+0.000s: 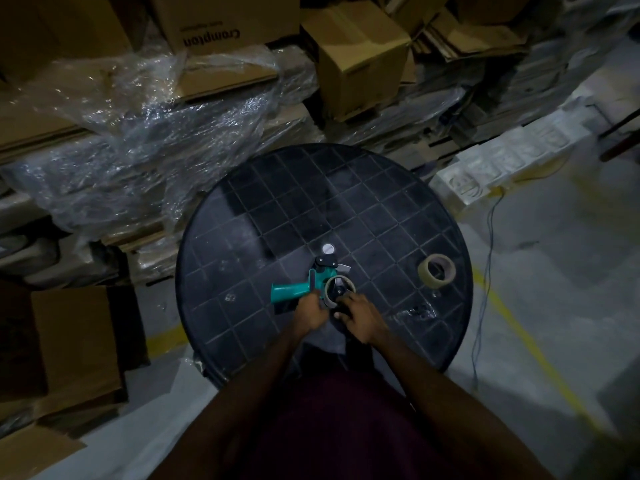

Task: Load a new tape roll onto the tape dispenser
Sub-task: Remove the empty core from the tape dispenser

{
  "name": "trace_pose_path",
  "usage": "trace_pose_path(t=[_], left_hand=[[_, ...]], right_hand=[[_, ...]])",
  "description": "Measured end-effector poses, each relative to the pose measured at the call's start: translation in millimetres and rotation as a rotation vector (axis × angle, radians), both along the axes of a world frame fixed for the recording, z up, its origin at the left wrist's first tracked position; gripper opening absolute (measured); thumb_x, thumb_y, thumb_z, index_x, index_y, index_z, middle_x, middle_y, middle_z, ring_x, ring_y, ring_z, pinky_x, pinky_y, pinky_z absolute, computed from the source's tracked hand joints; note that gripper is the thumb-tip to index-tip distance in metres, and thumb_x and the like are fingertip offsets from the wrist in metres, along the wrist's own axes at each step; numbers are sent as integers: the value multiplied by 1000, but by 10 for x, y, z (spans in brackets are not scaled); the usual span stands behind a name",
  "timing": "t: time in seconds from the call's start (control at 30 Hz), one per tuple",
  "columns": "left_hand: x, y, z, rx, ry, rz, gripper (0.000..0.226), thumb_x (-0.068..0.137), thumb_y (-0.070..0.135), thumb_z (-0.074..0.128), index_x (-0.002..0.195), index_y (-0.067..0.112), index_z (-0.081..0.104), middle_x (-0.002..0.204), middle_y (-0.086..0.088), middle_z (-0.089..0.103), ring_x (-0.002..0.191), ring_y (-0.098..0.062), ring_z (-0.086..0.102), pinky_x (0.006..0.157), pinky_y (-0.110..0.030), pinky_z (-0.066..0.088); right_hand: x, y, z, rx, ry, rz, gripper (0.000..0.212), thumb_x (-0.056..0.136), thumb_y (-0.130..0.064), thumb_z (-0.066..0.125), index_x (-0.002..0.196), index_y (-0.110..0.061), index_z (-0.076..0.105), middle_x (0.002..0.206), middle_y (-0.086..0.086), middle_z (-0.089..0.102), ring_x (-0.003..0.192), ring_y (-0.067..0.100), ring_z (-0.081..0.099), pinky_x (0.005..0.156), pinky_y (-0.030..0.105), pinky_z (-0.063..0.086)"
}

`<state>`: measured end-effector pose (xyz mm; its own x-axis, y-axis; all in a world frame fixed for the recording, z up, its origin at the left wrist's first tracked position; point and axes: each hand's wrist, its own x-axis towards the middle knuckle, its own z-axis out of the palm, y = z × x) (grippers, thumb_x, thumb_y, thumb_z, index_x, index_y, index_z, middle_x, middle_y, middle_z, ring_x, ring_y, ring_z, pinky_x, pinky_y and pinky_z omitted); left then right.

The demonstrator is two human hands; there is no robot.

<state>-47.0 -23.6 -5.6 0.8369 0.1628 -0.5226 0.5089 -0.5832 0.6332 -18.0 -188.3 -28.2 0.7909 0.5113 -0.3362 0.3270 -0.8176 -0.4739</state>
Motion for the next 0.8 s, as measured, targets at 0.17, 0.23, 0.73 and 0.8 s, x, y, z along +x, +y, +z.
trace_pose_path(t=[0.17, 0.23, 0.73, 0.8], left_hand=[[164, -21, 30, -62, 38, 13, 45, 90, 16, 62, 131, 2, 52, 124, -23, 65, 116, -38, 61, 95, -36, 46], [224, -39, 27, -79, 90, 5, 40, 93, 17, 57, 130, 4, 51, 127, -21, 64, 118, -38, 60, 96, -35, 46], [602, -269, -96, -17, 273, 122, 45, 105, 28, 37, 122, -8, 58, 126, -30, 62, 121, -43, 56, 101, -41, 43], [629, -287, -125, 18, 288, 178, 44, 103, 31, 42, 121, -6, 57, 124, -29, 63, 119, -44, 58, 97, -42, 46]], right_hand=[[163, 30, -15, 189, 62, -288, 36, 90, -18, 61, 124, -9, 60, 121, 11, 57, 112, 27, 57, 99, 31, 42], [269, 40, -28, 192, 92, -408, 37, 87, -14, 63, 123, -9, 61, 117, 13, 59, 110, 27, 57, 95, 26, 40], [592, 197, -393, 203, 395, -630, 36, 82, -23, 73, 116, -11, 68, 107, 10, 74, 98, 23, 69, 89, 33, 53], [645, 199, -493, 201, 420, -642, 36, 77, -21, 76, 112, -13, 70, 102, 10, 75, 95, 24, 70, 89, 37, 55]])
